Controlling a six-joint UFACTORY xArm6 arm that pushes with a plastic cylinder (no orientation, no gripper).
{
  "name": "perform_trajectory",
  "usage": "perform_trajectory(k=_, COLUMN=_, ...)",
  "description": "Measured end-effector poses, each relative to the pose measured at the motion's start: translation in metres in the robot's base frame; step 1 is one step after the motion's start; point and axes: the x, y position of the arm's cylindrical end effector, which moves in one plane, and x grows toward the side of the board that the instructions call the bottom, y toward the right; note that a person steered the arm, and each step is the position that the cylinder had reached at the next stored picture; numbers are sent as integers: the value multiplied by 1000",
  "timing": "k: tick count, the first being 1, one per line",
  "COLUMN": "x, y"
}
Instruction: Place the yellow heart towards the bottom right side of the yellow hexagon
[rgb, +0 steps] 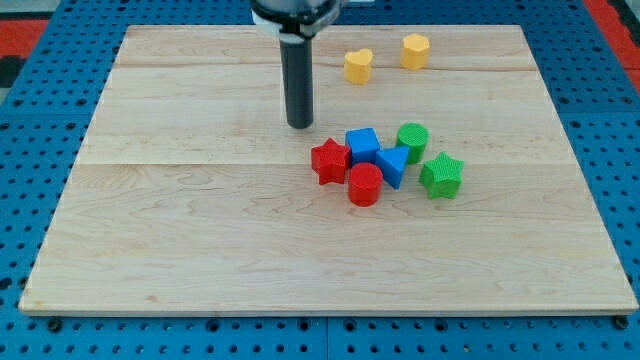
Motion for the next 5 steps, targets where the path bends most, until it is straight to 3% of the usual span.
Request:
perform_trajectory(k=1, x=-22, y=41)
perform_trajectory(k=2, x=-60, y=31)
perform_trajectory(k=3, x=-95, y=68)
perform_trajectory(k=5, x=-95, y=97)
